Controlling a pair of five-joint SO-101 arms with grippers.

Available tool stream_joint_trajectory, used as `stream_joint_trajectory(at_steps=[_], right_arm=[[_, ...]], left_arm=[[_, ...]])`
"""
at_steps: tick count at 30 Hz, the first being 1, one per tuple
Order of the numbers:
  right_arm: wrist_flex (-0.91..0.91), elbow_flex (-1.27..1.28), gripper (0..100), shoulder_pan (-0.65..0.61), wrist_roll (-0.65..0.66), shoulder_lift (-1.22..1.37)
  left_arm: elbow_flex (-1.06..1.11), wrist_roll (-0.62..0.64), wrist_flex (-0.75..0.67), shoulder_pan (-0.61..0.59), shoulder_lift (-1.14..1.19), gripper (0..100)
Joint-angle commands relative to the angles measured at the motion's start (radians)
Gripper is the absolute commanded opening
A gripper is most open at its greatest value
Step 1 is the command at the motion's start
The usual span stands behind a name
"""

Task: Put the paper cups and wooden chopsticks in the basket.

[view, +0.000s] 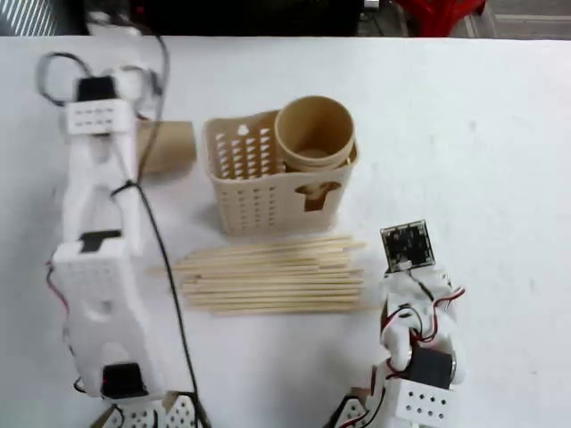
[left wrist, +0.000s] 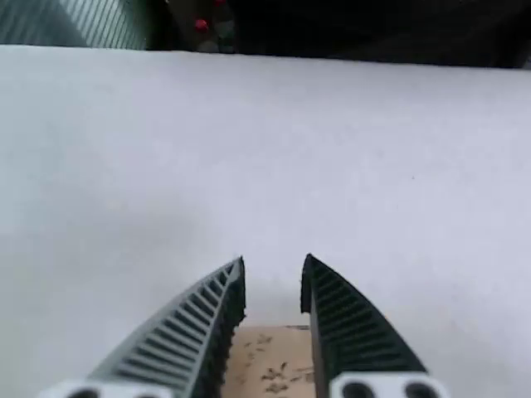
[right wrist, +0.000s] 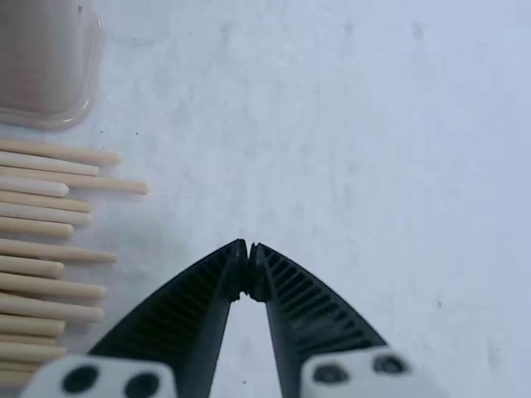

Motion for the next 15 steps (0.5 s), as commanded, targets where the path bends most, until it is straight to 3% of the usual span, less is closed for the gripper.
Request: stream_joint_trajectory(at_steps=[1,8,12,15], right_arm=[[-0.018,0.009,1.9,-0.013,0.014,0.007],[-0.021,0.009,2.0,-0.013,0.014,0.007],[-0.019,0.009,1.9,-0.013,0.014,0.007],[-0.019,0.009,1.9,-0.013,0.014,0.007]], left_arm=[[0.000,0.003,-0.040,0.054,0.068,13],[0.000,-0.129,0.273,0.054,0.099,13],[0.000,-0.129,0.463,0.053,0.061,13],[-0.012,-0.130,0.528,0.050,-0.001,13]])
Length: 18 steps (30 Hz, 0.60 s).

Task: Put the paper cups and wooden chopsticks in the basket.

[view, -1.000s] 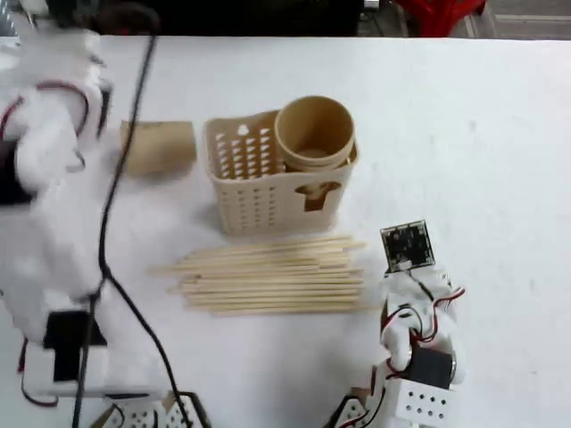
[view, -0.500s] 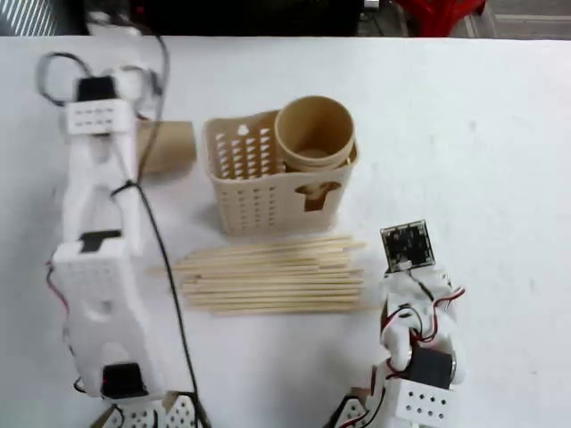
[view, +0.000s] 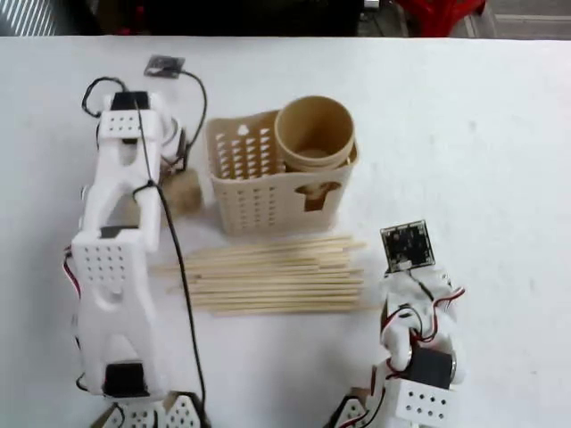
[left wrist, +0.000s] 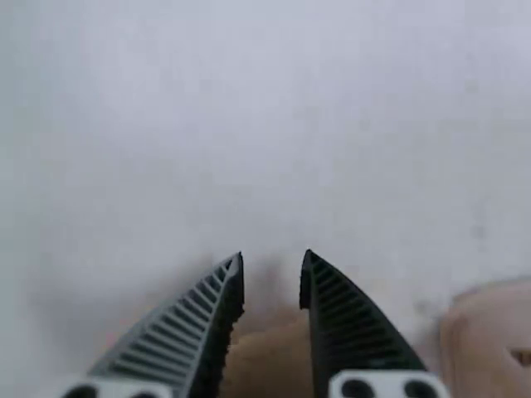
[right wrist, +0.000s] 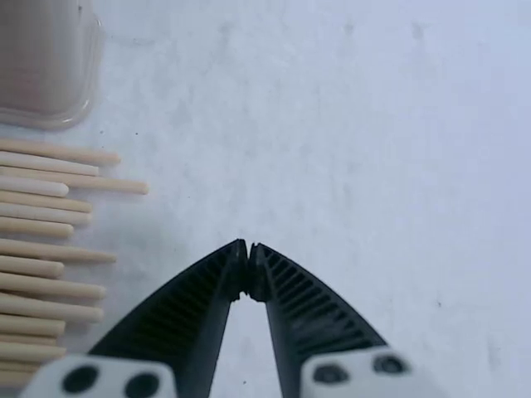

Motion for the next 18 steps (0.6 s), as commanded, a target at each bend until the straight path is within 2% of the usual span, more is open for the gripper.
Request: stream_joint_trajectory(at_steps=[1,4,6,9,14,18], right_arm=[[-0.018,0.009,1.9,-0.013,0.014,0.007],[-0.018,0.009,1.9,-0.013,0.014,0.008],[-0.018,0.009,1.9,-0.013,0.014,0.008],[-0.018,0.009,1.9,-0.013,0.014,0.008],[-0.018,0.009,1.9,-0.013,0.014,0.008],[-0.018,0.009,2.0,-0.013,0.014,0.008]], left_arm=[[-0.038,-0.015,0.063,-0.008,-0.142,13],[-0.167,-0.009,0.100,-0.041,-0.243,13],[-0.273,-0.017,0.189,-0.059,-0.318,13],[-0.397,-0.141,0.342,-0.094,-0.426,13],[-0.201,-0.358,0.325,-0.294,-0.595,14],[0.089,-0.631,0.293,-0.429,-0.700,14]])
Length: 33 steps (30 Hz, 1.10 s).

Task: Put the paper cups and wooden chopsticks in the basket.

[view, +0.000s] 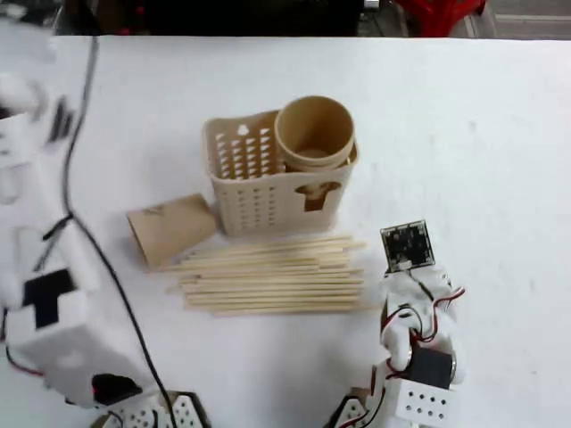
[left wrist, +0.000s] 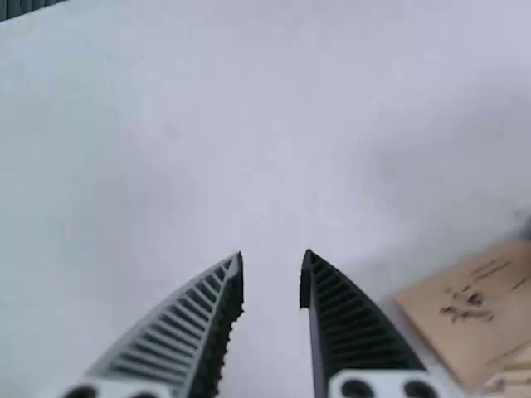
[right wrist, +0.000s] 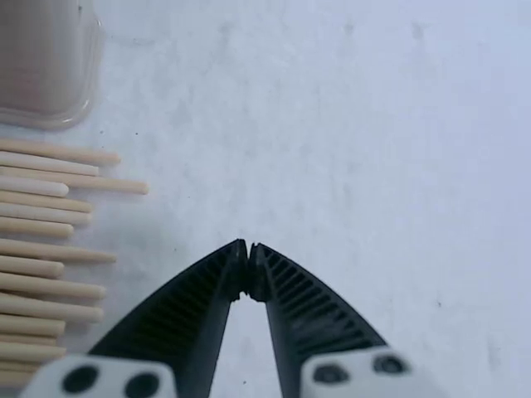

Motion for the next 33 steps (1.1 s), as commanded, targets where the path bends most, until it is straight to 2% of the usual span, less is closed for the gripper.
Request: stream_joint_trajectory(at_steps=[1,3,6,12,17,20,22,33], right_arm=[[-0.018,0.009,2.0,-0.013,0.014,0.008],[-0.018,0.009,2.0,-0.013,0.014,0.008],[-0.018,0.009,2.1,-0.015,0.014,0.008],[-0.016,0.009,2.1,-0.044,0.014,0.013],[-0.016,0.009,2.1,-0.041,0.014,0.012],[-0.016,0.009,2.1,-0.041,0.014,0.010],[-0.016,0.009,2.1,-0.041,0.015,0.010],[-0.016,0.009,1.8,-0.042,0.051,0.013]], left_arm=[[0.275,-0.239,-0.063,-0.116,-0.136,14],[0.466,-0.307,-0.183,-0.168,-0.205,14],[0.790,-0.374,-0.443,-0.228,-0.337,14],[1.412,-0.471,-0.982,-0.239,-0.648,14],[1.735,-0.477,-1.263,-0.179,-0.845,27],[1.841,-0.526,-1.326,-0.104,-0.895,28],[1.867,-0.508,-1.333,-0.048,-0.901,28],[1.869,-0.480,-1.338,0.189,-0.901,28]])
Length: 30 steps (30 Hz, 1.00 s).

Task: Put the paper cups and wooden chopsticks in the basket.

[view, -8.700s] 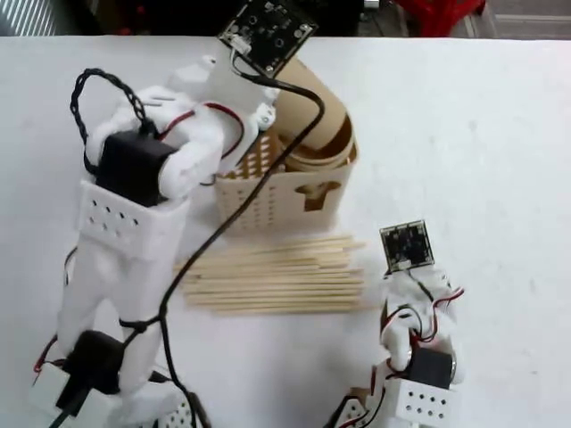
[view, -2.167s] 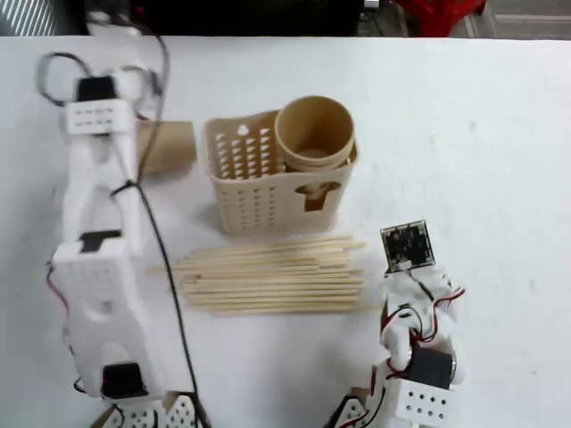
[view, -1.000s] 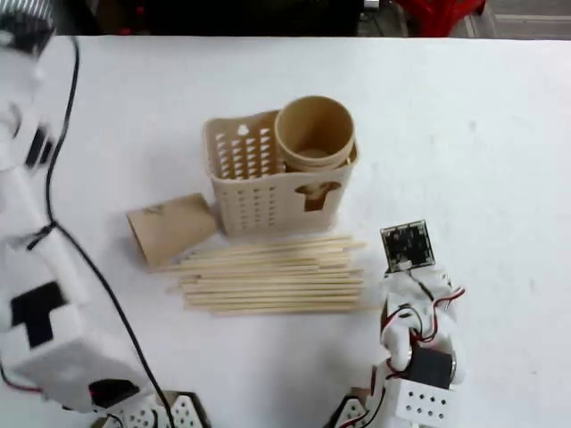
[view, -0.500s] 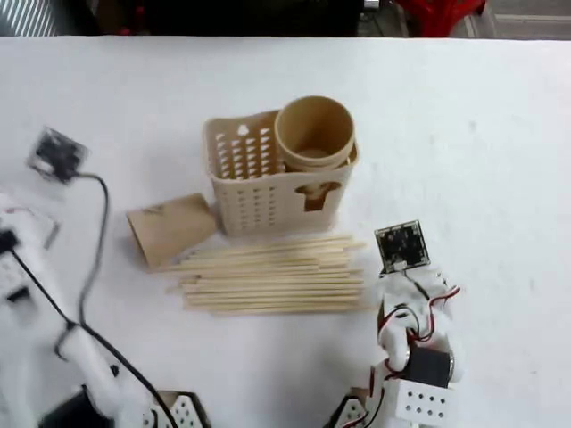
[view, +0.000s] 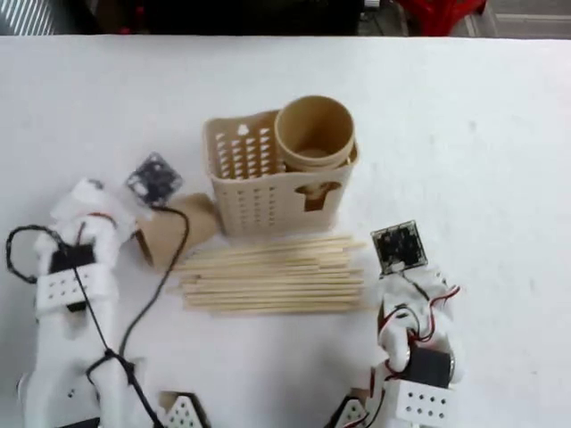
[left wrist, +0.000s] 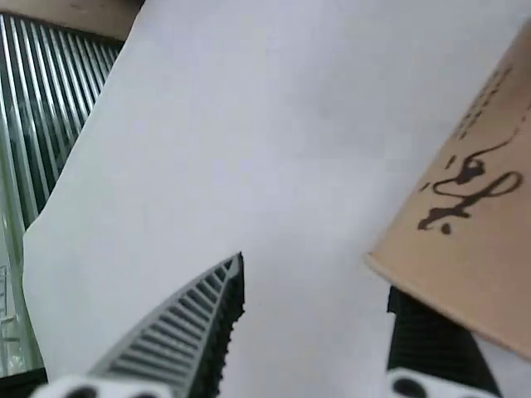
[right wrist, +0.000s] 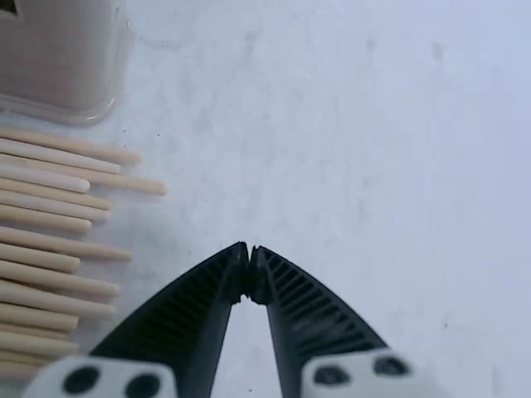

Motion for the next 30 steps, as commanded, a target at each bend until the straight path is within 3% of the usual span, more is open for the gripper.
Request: stream_joint_trajectory(at_steps=[1,13,17,21,26,30], right_arm=[[-0.016,0.008,1.8,-0.007,0.012,0.005],[-0.016,0.008,1.8,-0.007,0.017,0.004],[-0.016,0.008,1.8,-0.005,0.017,0.004],[-0.016,0.008,1.8,-0.008,0.017,0.005],[-0.016,0.008,1.7,-0.008,0.017,0.007],[-0.016,0.008,1.7,-0.008,0.015,0.008]], left_arm=[[-0.008,0.014,-0.025,0.061,-0.030,28],[-0.005,0.018,-0.015,0.239,-0.033,28],[-0.005,0.020,-0.015,0.259,-0.030,16],[-0.012,0.023,-0.015,0.240,-0.038,2],[-0.032,0.023,0.017,0.140,-0.039,2],[-0.213,0.069,0.203,0.018,-0.039,2]])
